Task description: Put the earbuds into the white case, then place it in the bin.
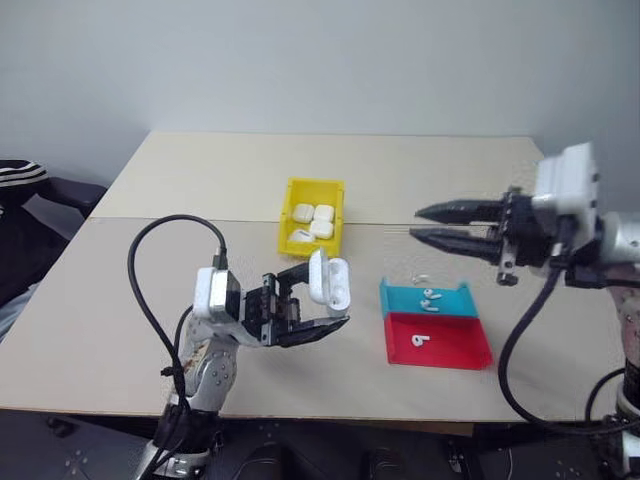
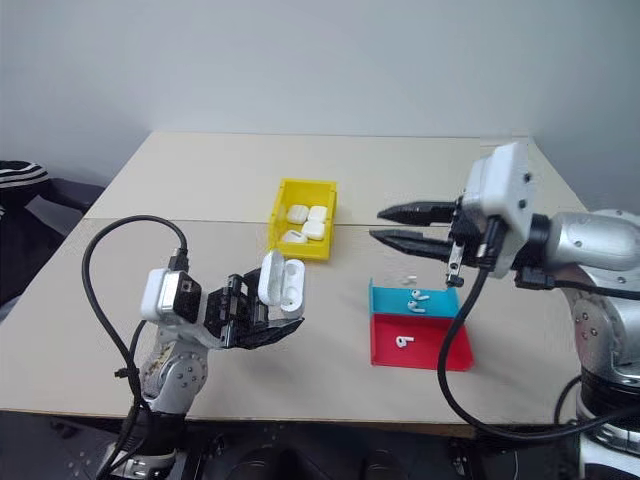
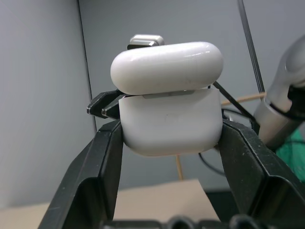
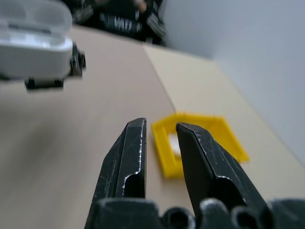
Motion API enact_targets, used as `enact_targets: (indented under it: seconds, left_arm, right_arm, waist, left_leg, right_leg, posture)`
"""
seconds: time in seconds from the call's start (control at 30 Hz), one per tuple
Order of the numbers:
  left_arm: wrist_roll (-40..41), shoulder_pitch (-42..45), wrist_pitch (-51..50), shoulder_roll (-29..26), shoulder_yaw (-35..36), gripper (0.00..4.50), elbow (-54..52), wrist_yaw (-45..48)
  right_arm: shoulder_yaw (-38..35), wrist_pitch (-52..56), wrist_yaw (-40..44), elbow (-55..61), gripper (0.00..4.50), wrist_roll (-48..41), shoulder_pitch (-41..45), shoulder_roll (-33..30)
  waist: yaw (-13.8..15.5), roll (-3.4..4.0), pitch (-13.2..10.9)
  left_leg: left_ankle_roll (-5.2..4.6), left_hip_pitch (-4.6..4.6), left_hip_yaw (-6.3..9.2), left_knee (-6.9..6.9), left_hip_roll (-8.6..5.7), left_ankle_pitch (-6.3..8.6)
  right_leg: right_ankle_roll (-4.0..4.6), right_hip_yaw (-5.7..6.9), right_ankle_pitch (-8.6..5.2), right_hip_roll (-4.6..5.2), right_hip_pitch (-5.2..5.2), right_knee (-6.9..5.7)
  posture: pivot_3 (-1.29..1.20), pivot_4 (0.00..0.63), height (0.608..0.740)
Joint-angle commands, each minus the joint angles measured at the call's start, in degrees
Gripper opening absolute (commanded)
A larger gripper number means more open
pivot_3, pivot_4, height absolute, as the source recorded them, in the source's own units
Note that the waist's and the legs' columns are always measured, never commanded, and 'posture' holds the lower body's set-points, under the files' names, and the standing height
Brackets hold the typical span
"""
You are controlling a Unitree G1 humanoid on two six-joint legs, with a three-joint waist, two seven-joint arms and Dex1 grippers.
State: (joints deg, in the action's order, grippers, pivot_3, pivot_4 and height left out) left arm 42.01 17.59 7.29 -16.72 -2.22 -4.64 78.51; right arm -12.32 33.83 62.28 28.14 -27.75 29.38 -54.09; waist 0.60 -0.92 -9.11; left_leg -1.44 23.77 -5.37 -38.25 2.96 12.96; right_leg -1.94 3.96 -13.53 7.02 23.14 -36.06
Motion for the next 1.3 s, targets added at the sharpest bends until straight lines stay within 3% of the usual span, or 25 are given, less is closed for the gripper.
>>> enact_targets:
  seconds: [0.03,0.27,0.5,0.6,0.63,1.0,1.3]
  left_arm:
    - [-1.2,-0.7,2.5,-2.3,2.2,2.74,1.9,3.8]
    - [-2.4,-5.3,4.0,-3.5,3.2,2.74,0.2,3.6]
    - [-4.0,-6.0,5.6,-1.7,2.4,2.74,0.3,2.9]
    - [-5.0,-6.7,5.9,-1.5,2.0,2.74,-0.4,1.8]
    - [-5.1,-7.0,5.8,-1.5,1.9,2.74,-0.9,1.4]
    - [-5.8,-9.3,6.1,-2.0,2.2,2.74,-2.9,-0.1]
    - [-6.4,-9.2,6.4,-1.8,1.8,2.74,-3.0,-1.1]
  right_arm:
    - [2.7,-5.3,1.2,-1.4,1.37,6.3,-2.5,-4.8]
    - [14.2,-15.5,9.0,-4.7,1.37,16.5,-6.2,-13.7]
    - [30.1,-27.0,16.2,-14.3,1.37,30.1,4.0,-10.2]
    - [33.6,-29.1,18.6,-17.7,2.32,33.0,6.9,-7.8]
    - [34.4,-29.6,18.7,-18.7,2.61,34.1,7.6,-7.1]
    - [37.4,-26.4,23.3,-17.9,2.61,37.9,8.8,-3.1]
    - [38.9,-26.4,22.3,-19.2,2.61,40.9,8.6,0.1]
  waist:
    - [-0.1,0.01,0.0]
    - [-0.1,0.01,0.0]
    - [-0.5,0.02,0.0]
    - [-0.5,0.02,0.0]
    - [-0.5,0.02,0.0]
    - [-0.3,0.02,0.0]
    - [-0.1,0.02,0.0]
  left_leg:
    - [0.00,0.00,-0.02,0.00,0.00,0.00]
    - [0.00,0.00,0.04,0.01,0.02,0.00]
    - [0.01,-0.03,0.13,0.02,0.03,0.00]
    - [0.01,-0.01,0.08,0.03,0.02,0.00]
    - [0.01,-0.01,0.05,0.02,0.02,-0.01]
    - [0.02,-0.01,-0.07,0.01,0.03,-0.01]
    - [0.02,-0.01,-0.13,0.01,0.02,-0.01]
  right_leg:
    - [0.00,-0.01,0.00,0.00,-0.01,0.00]
    - [-0.02,-0.06,-0.01,0.02,0.01,0.04]
    - [-0.02,-0.07,-0.02,0.00,0.03,0.02]
    - [-0.02,-0.07,-0.01,0.00,0.03,0.03]
    - [-0.02,-0.07,-0.01,0.00,0.03,0.04]
    - [-0.01,-0.04,-0.01,0.02,0.03,0.01]
    - [-0.01,-0.03,-0.01,0.02,0.02,0.01]
  posture:
    - [0.00,0.150,0.740]
    - [0.00,0.150,0.740]
    - [0.00,0.150,0.740]
    - [0.00,0.150,0.740]
    - [0.00,0.150,0.740]
    - [0.00,0.150,0.740]
    - [0.00,0.150,0.740]
